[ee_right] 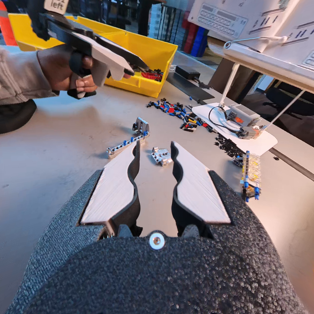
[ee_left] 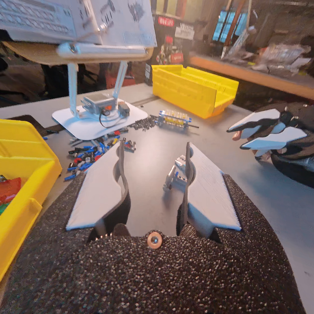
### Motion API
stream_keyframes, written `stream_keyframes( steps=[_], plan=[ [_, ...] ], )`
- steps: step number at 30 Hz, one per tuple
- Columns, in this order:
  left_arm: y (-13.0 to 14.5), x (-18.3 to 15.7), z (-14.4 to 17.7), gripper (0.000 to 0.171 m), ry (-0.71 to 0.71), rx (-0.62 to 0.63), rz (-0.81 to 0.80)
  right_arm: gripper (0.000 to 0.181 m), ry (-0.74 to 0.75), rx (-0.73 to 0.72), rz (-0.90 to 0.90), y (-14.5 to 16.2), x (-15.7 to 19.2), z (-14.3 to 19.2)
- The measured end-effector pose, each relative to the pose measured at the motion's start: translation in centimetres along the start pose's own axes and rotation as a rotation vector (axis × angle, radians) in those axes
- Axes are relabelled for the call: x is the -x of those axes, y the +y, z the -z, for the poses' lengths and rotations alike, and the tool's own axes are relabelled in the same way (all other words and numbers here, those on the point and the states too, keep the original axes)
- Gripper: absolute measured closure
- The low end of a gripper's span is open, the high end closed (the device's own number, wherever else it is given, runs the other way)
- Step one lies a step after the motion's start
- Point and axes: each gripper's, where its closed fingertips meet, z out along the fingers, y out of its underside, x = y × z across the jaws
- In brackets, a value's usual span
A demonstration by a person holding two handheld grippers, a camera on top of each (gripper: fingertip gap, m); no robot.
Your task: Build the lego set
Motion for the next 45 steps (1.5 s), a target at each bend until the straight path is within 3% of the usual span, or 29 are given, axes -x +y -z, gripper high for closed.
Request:
stream_keyframes(
  steps=[3, 8, 15, 22, 29, 34, 40, 45],
  plan=[
    [-1.5, 0.8, 0.8, 0.110, -0.060, -0.090, -0.018, 0.137, 0.031, -0.023, -0.011, -0.3, -0.8, 0.1],
    [-1.9, 1.6, 1.0, 0.120, -0.127, -0.137, -0.059, 0.126, 0.053, -0.012, 0.007, -0.1, -1.4, -0.1],
    [-0.9, 0.8, 0.2, 0.119, -0.118, -0.079, -0.086, 0.128, 0.080, -0.016, 0.027, -0.1, -1.9, -0.3],
    [-0.8, 0.2, 0.1, 0.119, -0.126, -0.073, -0.092, 0.128, 0.168, -0.115, -0.001, -1.7, -4.7, -1.3],
    [0.1, -0.3, -0.6, 0.121, -0.113, -0.045, -0.080, 0.128, 0.210, -0.220, -0.017, -5.3, -8.1, -5.6],
    [0.8, -0.1, -1.0, 0.122, -0.128, -0.015, -0.104, 0.145, 0.211, -0.287, -0.013, -8.6, -10.4, -9.4],
    [1.6, 0.1, -1.6, 0.123, -0.110, 0.006, -0.070, 0.149, 0.255, -0.286, -0.008, -13.5, -15.5, -13.6],
    [2.0, 0.2, -1.7, 0.124, -0.097, 0.019, -0.055, 0.157, 0.324, -0.234, -0.085, -14.7, -20.3, -16.9]
  ],
)
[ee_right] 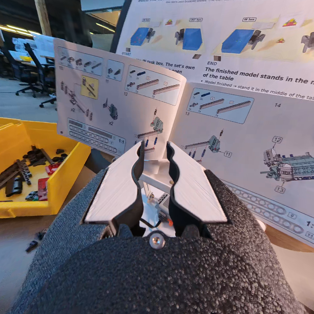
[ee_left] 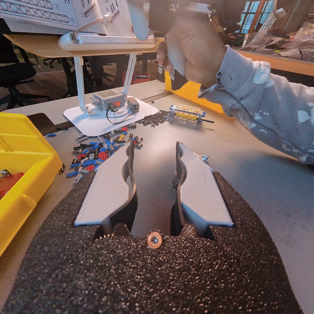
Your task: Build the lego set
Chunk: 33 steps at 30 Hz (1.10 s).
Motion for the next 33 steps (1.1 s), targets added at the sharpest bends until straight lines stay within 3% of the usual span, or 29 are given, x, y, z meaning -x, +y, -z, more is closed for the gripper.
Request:
stream_keyframes(
  steps=[3, 8, 15, 25, 33],
  plan=[
    [-0.1, 0.3, 0.1, 0.125, 0.000, -0.005, 0.013, 0.163, 0.061, 0.111, 0.063, 2.1, -1.1, -1.0],
    [-0.2, 0.5, 0.2, 0.126, 0.003, -0.014, 0.031, 0.169, 0.079, 0.109, 0.180, 2.6, -0.5, -1.0],
    [-0.2, 0.2, 0.2, 0.126, 0.000, -0.008, 0.001, 0.169, 0.016, 0.144, 0.141, 2.8, -0.2, -0.9],
    [0.1, -0.5, -0.1, 0.126, 0.010, 0.009, -0.031, 0.160, 0.059, -0.130, 0.106, -3.7, -2.4, 0.4],
    [0.4, -0.2, -0.1, 0.126, -0.003, 0.025, -0.057, 0.181, 0.092, -0.122, 0.106, -5.8, -4.4, -2.4]
  ],
)
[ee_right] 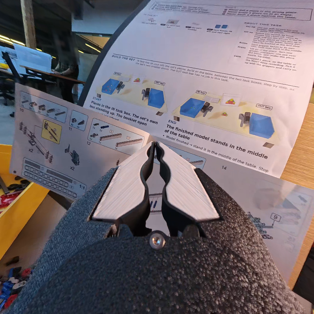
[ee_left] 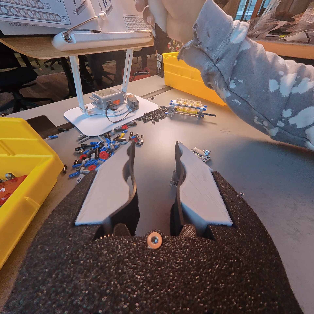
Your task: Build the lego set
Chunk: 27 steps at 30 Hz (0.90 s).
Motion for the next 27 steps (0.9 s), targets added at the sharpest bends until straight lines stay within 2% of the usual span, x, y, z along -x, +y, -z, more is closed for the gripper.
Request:
stream_keyframes(
  steps=[2, 5, 8, 12, 15, 17, 22, 27],
  plan=[
    [0.0, 0.0, 0.0, 0.126, 0.001, 0.001, 0.000, 0.181, 0.000, 0.045, 0.015, 0.7, 0.0, -0.5],
    [-0.2, 0.1, 0.1, 0.126, -0.003, -0.006, -0.003, 0.178, -0.028, 0.022, 0.022, 0.4, 0.3, 0.4],
    [-0.6, 0.3, 0.4, 0.126, -0.014, -0.016, -0.004, 0.174, -0.084, -0.016, 0.070, -0.6, 0.6, 3.0],
    [-1.1, 0.4, 0.7, 0.126, -0.017, -0.030, -0.004, 0.167, -0.116, 0.059, 0.159, 0.2, -1.6, 8.1],
    [-1.2, 0.2, 0.7, 0.126, -0.015, -0.030, -0.010, 0.159, -0.115, 0.185, 0.173, 2.1, -5.3, 12.8],
    [-1.0, 0.0, 0.5, 0.126, -0.011, -0.022, -0.013, 0.158, -0.070, 0.293, 0.199, 4.1, -9.1, 16.0],
    [-0.5, -0.5, 0.1, 0.127, -0.007, 0.000, -0.037, 0.150, -0.015, 0.617, 0.138, 10.3, -17.6, 23.6],
    [0.2, -0.8, -0.2, 0.127, -0.016, 0.023, -0.070, 0.150, 0.002, 0.851, 0.109, 15.2, -22.4, 27.7]
  ],
)
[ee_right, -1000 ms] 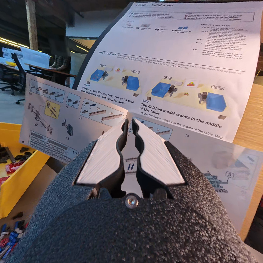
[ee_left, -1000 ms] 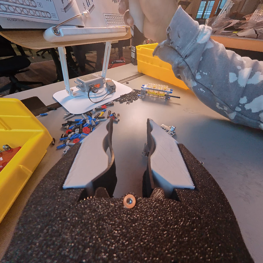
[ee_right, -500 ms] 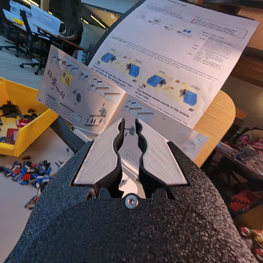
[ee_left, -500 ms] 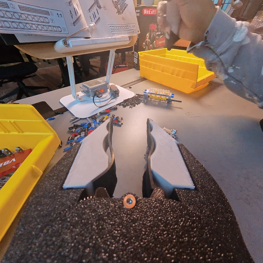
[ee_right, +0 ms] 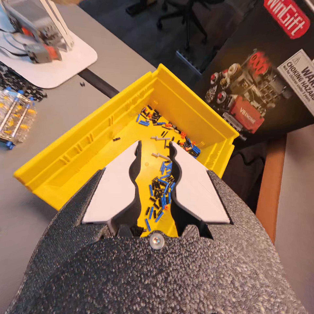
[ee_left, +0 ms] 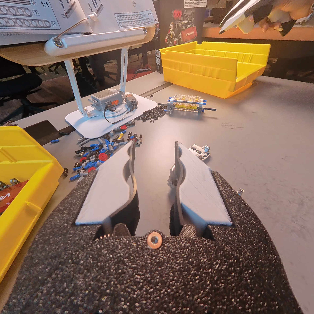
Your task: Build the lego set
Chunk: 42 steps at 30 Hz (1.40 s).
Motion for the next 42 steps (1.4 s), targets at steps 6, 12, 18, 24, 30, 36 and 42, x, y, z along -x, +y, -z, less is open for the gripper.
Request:
stream_keyframes(
  steps=[6, 12, 18, 24, 30, 36, 42],
  plan=[
    [0.6, 0.5, -0.2, 0.129, -0.066, 0.021, -0.099, 0.161, -0.060, 0.148, 0.021, 1.7, -0.9, -3.0],
    [0.5, 1.4, -0.1, 0.130, -0.113, 0.008, -0.081, 0.167, -0.057, 0.274, -0.072, 3.9, -1.3, -9.0],
    [0.8, 1.7, -0.2, 0.130, -0.140, 0.023, -0.087, 0.167, -0.116, 0.269, -0.202, 5.0, -1.9, -14.1],
    [1.1, 2.1, -0.5, 0.131, -0.149, 0.047, -0.077, 0.170, -0.175, 0.285, -0.228, 5.6, -1.5, -16.1],
    [1.1, 2.4, -0.6, 0.131, -0.152, 0.050, -0.068, 0.172, -0.191, 0.298, -0.222, 6.1, -1.3, -16.5],
    [1.3, 2.4, -0.7, 0.131, -0.154, 0.067, -0.069, 0.170, -0.201, 0.189, -0.164, 3.4, -0.8, -16.1],
    [1.5, 2.6, -0.8, 0.131, -0.164, 0.076, -0.063, 0.169, -0.219, 0.196, -0.142, 2.8, -0.1, -17.6]
  ],
)
